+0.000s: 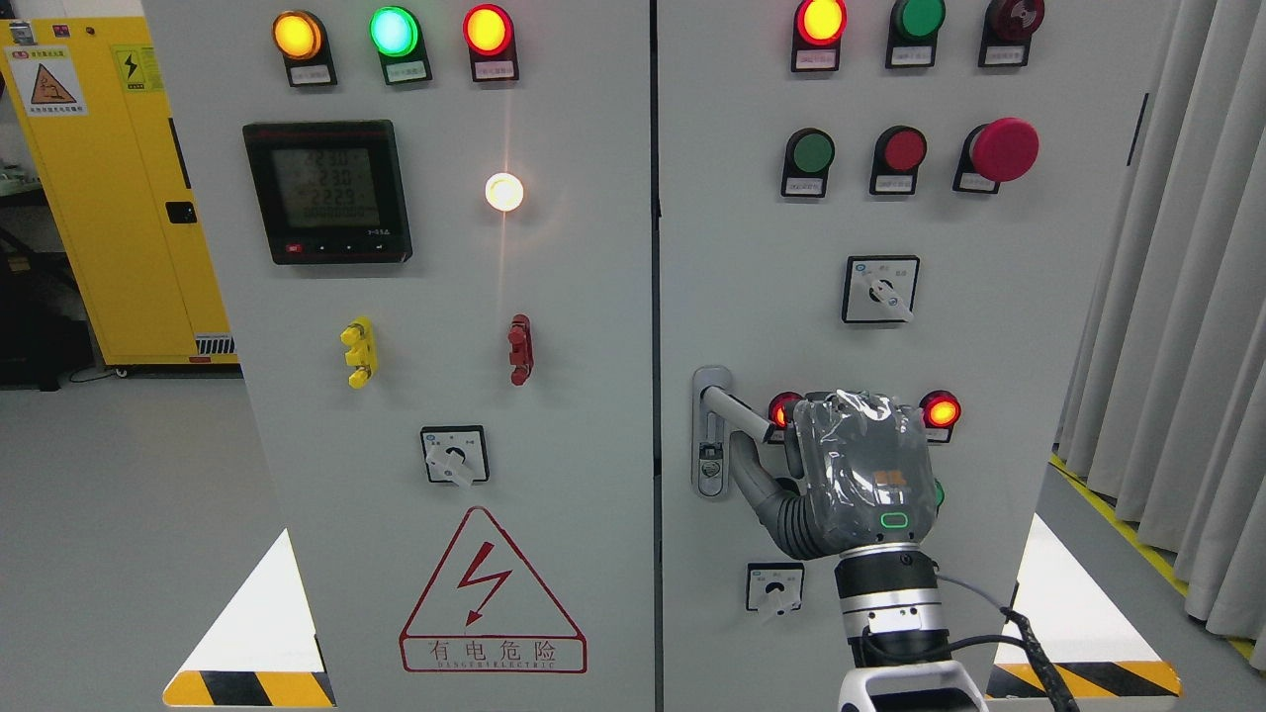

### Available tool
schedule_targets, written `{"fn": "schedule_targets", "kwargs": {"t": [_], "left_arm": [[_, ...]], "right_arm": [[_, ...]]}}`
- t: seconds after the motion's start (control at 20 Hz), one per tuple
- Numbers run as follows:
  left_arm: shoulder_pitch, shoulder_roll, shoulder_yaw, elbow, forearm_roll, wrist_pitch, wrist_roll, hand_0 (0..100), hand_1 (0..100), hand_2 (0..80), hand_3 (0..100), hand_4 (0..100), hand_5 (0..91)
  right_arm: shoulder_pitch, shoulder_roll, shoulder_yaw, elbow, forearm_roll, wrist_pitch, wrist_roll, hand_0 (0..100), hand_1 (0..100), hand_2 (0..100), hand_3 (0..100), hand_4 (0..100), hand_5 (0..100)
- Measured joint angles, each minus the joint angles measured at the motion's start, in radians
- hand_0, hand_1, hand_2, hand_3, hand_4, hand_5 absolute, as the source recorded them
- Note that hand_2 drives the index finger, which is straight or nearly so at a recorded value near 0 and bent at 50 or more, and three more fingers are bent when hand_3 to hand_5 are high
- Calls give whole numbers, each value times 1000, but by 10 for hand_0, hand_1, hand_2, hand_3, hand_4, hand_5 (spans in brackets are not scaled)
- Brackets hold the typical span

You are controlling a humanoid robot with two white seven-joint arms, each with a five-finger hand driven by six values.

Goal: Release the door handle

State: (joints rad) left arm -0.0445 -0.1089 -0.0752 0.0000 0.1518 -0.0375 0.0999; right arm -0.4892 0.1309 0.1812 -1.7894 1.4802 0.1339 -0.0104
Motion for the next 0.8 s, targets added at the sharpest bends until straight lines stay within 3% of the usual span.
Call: {"fn": "schedule_targets", "kwargs": {"t": [0.8], "left_arm": [[0, 0, 0, 0, 0, 0, 0, 120, 556, 0, 0, 0, 0]], "right_arm": [[-7, 0, -2, -6, 0, 0, 6, 496, 459, 989, 1000, 1000, 1000]]}}
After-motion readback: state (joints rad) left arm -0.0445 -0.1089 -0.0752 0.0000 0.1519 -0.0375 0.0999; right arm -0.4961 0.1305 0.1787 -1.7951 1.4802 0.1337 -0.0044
